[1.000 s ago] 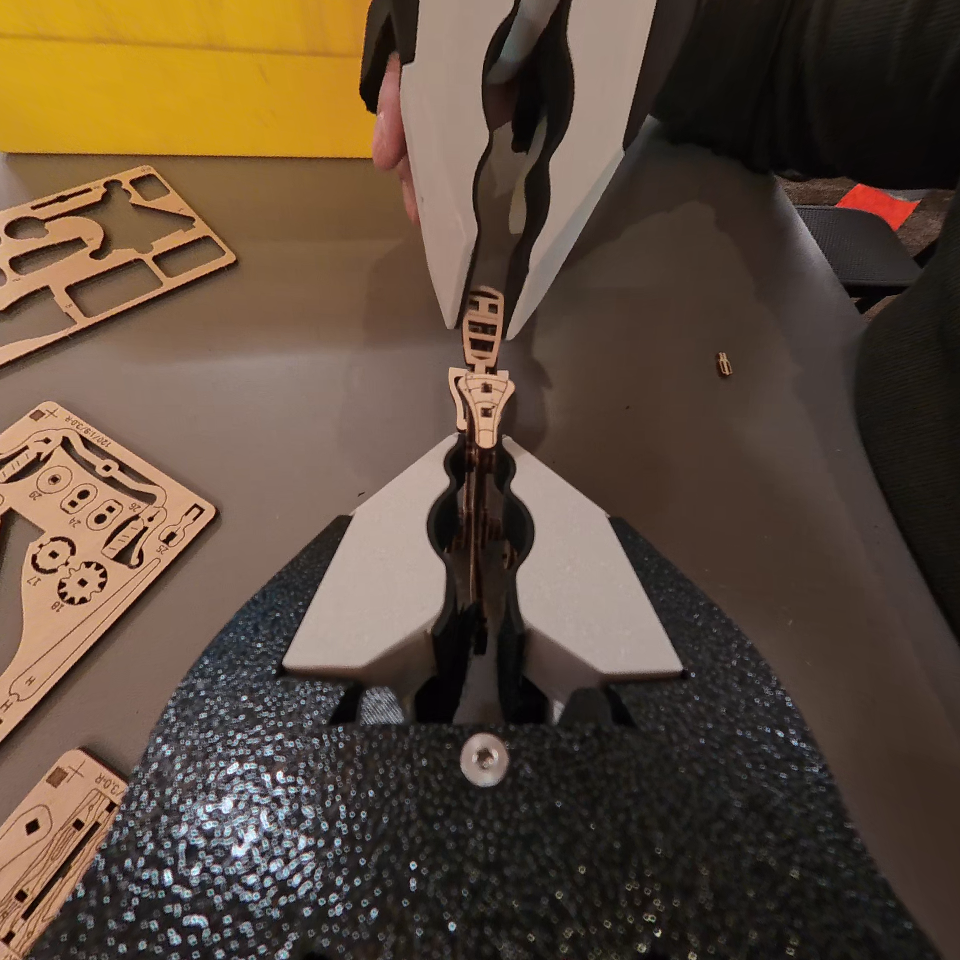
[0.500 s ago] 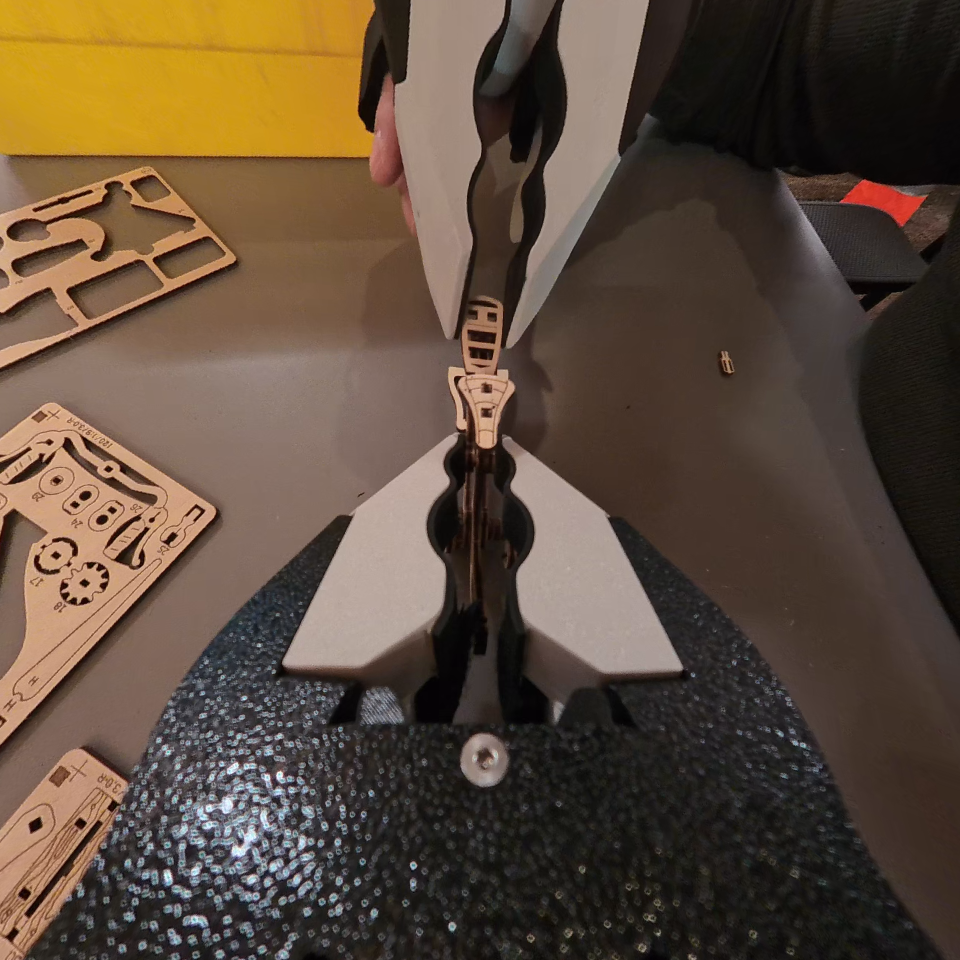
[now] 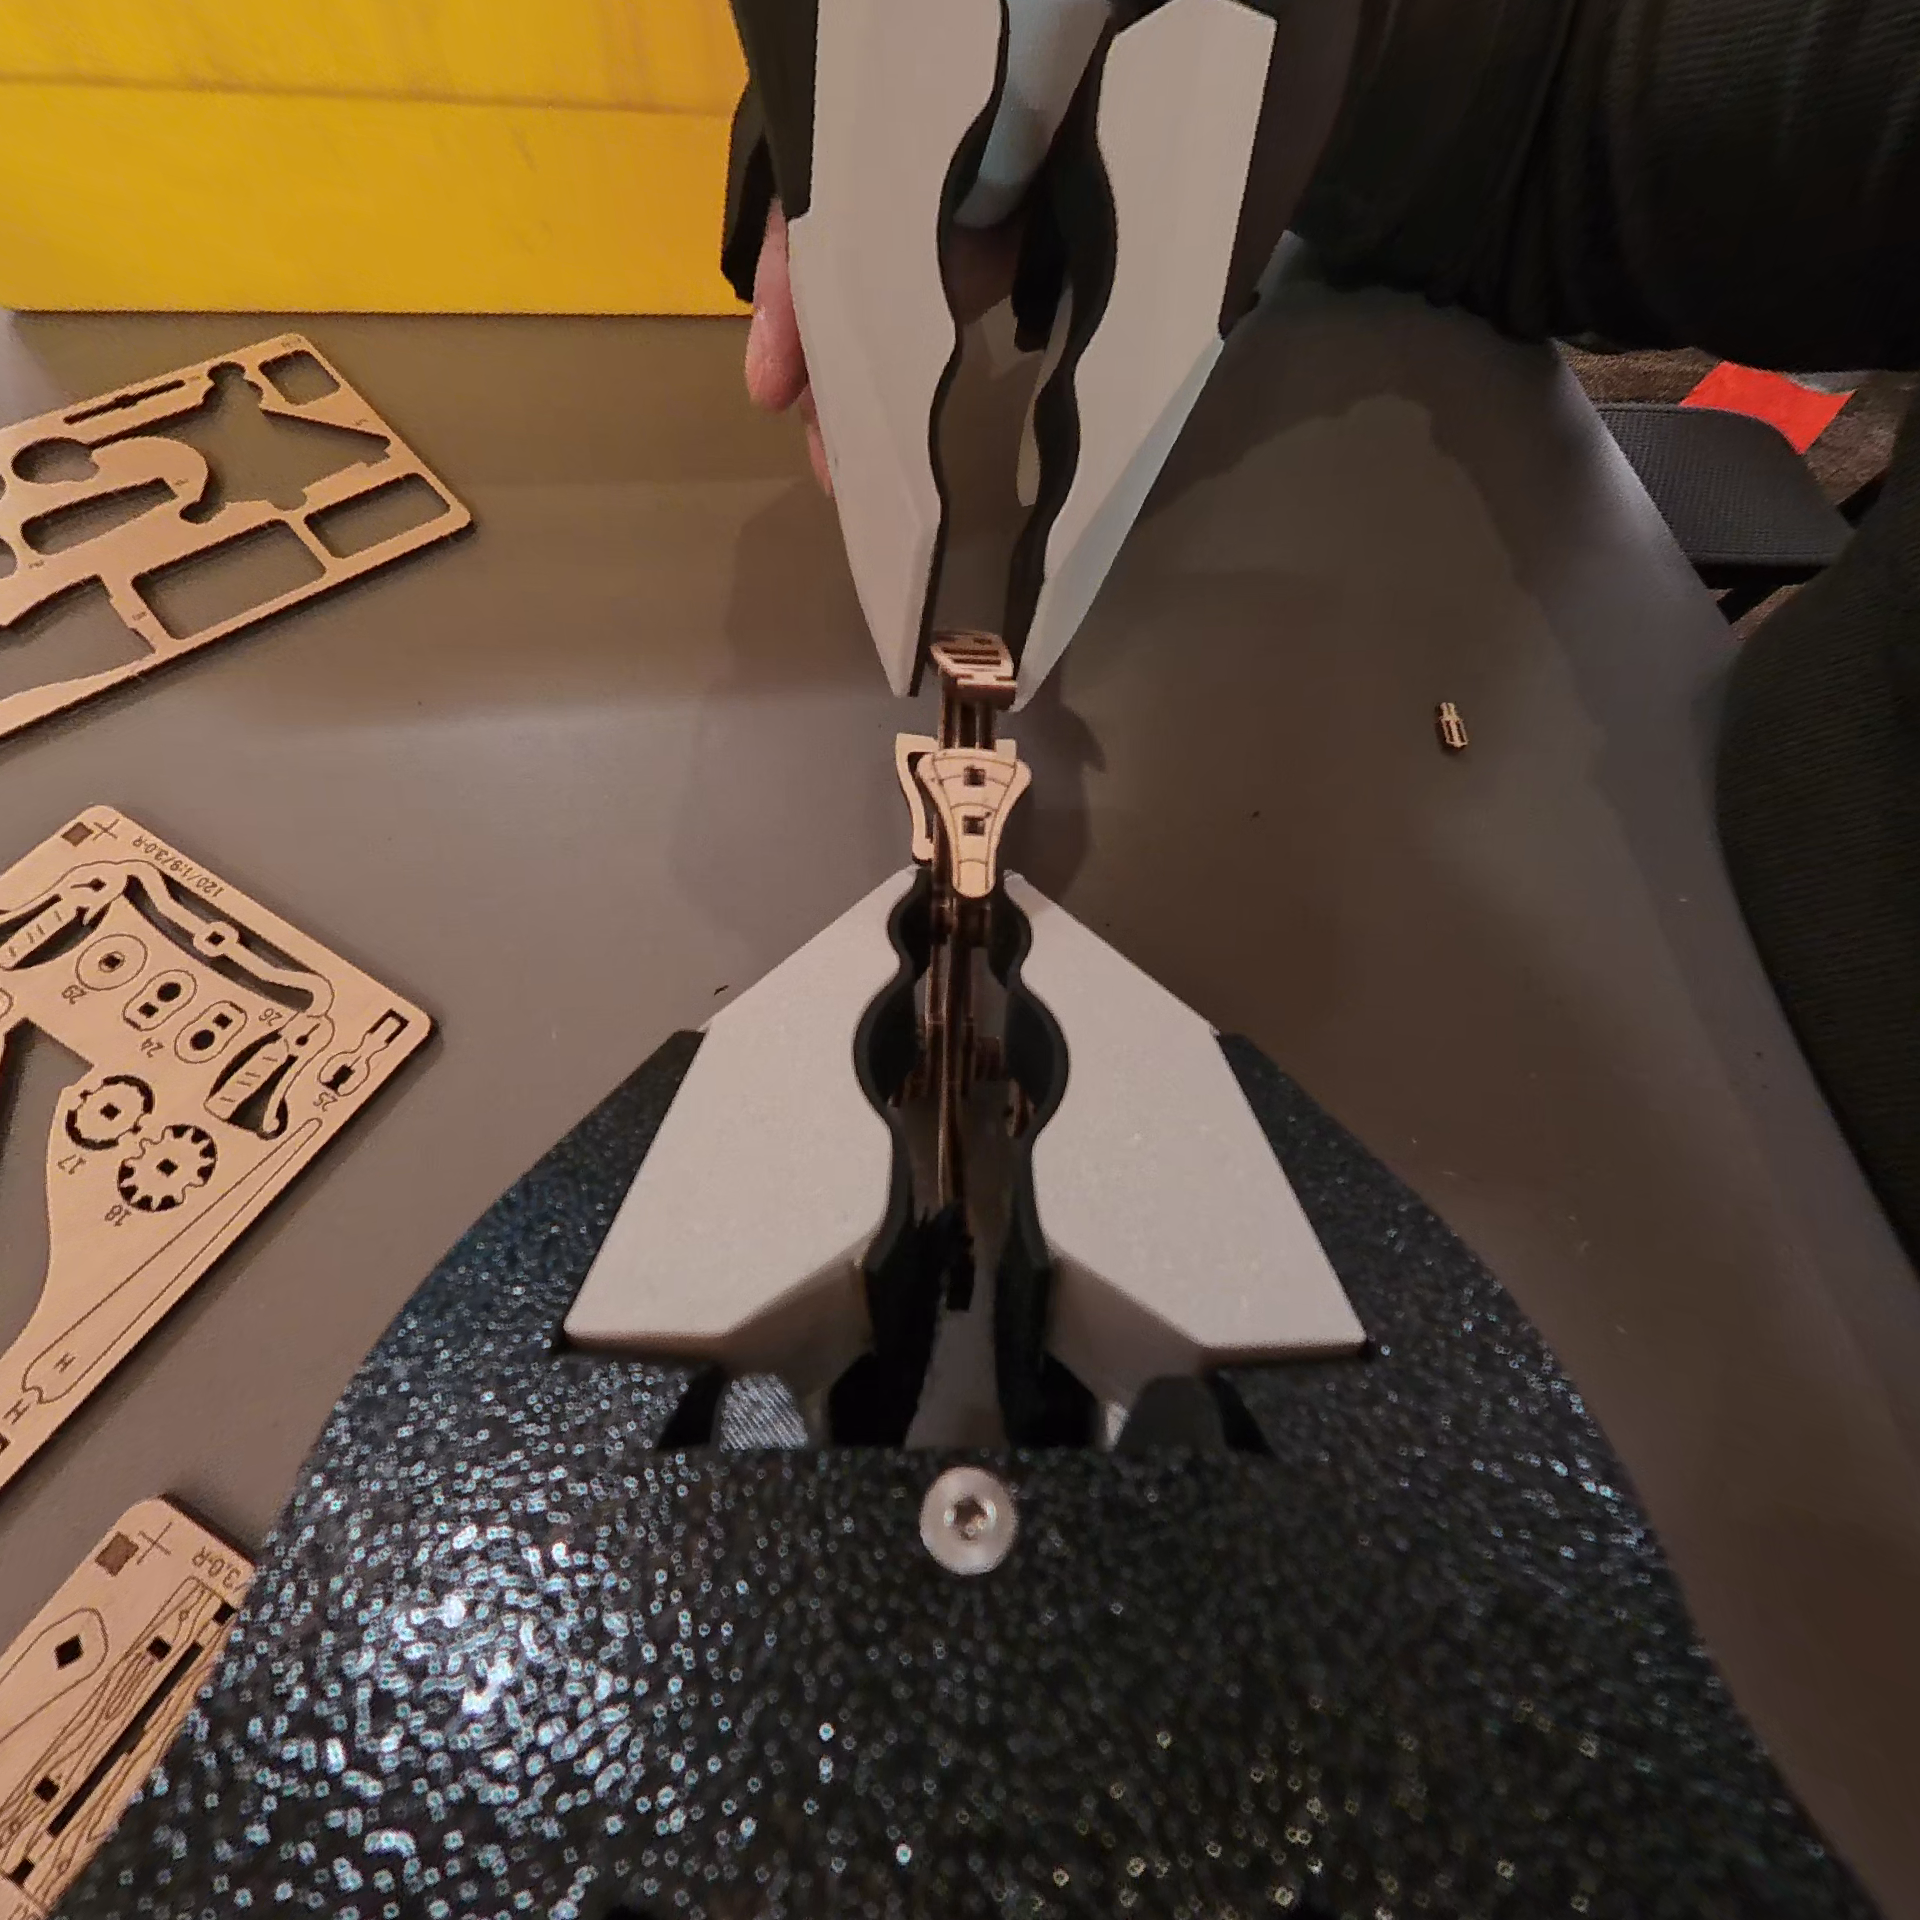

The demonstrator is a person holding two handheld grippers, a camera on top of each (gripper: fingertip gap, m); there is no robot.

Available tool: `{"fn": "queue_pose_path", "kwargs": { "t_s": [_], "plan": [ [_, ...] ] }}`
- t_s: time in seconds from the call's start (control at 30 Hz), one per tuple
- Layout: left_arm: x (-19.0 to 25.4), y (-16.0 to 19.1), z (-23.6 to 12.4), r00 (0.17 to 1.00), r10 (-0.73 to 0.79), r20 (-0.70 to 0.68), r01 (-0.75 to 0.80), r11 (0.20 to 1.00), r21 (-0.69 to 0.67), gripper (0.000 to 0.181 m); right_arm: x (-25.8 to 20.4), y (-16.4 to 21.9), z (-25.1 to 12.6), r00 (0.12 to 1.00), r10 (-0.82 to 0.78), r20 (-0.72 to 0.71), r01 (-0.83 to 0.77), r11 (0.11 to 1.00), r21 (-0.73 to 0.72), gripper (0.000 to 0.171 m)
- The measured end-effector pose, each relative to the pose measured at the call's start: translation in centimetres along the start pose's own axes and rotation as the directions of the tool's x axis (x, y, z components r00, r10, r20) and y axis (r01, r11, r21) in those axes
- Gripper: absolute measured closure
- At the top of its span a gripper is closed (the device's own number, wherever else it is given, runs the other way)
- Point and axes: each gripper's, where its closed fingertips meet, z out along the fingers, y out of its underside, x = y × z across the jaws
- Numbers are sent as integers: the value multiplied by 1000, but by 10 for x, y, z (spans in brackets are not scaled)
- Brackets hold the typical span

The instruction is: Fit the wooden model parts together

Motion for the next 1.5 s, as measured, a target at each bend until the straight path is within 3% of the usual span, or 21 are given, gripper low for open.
{"fn": "queue_pose_path", "kwargs": {
  "t_s": [1.07,1.5],
  "plan": [
    [-1,0,-1,1000,-9,6,9,1000,-1,173,4,-4,-1,999,-9,-42,4,993,-121,156],
    [-1,0,-1,1000,-5,6,5,1000,-2,173,5,-9,-8,996,84,-4,-84,996,-27,150]
  ]
}}
